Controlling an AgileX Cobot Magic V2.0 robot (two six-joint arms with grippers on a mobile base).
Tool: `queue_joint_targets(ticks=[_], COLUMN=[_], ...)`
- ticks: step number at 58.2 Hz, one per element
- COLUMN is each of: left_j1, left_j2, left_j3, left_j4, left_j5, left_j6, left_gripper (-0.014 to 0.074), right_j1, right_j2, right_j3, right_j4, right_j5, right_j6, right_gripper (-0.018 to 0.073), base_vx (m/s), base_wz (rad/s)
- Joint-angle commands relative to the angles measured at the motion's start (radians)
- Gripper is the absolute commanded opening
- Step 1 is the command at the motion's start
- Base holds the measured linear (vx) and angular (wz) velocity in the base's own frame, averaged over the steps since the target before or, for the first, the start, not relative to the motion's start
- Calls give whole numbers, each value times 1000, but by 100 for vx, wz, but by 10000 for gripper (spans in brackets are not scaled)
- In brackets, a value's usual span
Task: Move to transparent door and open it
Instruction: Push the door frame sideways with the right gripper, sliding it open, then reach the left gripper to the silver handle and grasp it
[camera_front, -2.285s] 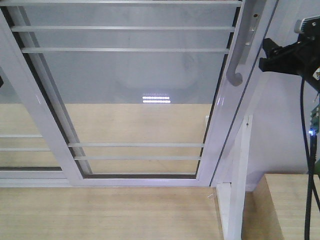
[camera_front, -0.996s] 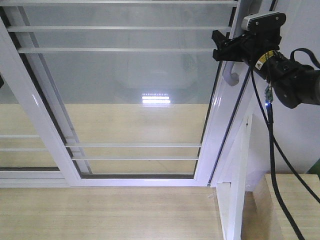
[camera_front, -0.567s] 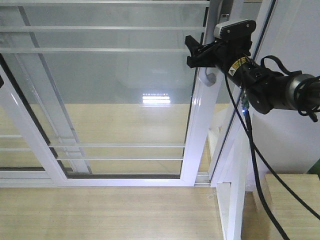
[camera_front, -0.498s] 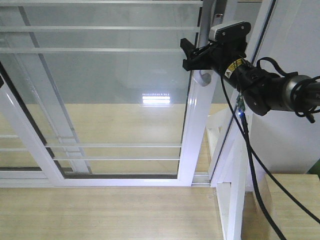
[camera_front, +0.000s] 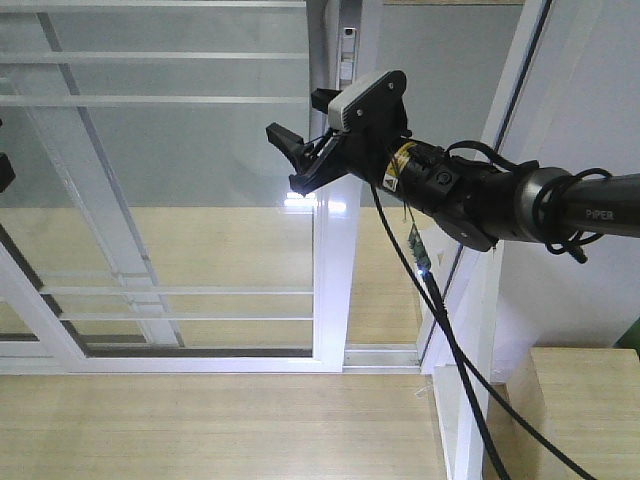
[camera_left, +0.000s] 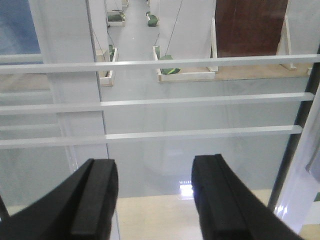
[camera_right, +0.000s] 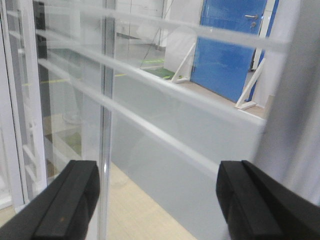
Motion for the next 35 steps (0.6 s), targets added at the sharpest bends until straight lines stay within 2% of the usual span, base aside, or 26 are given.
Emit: queue_joint_targets(ticks=[1,12,20,24,30,35], left_j1=[-6,-6,-46,-89,-135,-151], left_j2=[32,130,191,229,299,377], left_j3=[-34,-34,-34,-34,-34,-34], left_j4=[-1,-1,5,58,157,145], left_j5=[-84,-160,-294,-359,-448,-544], left_j6=[-1,-4,-4,-4,-4,-5], left_gripper=[467,467,467,467,467,467], right_j1=[-8,-8,-8,-8,-8,-8], right_j2=[-128,-306,-436,-498,-568,-607], right_j3=[-23,-23,-23,-23,-23,-23], right_j4=[58,76,84,84,80,81], right_j5=[-30,250,507,694,869,981], right_j6=[7,-23,39,66,65,65], right_gripper=[542,542,542,542,542,542], base_vx=[0,0,0,0,0,0], base_wz=[0,0,0,0,0,0])
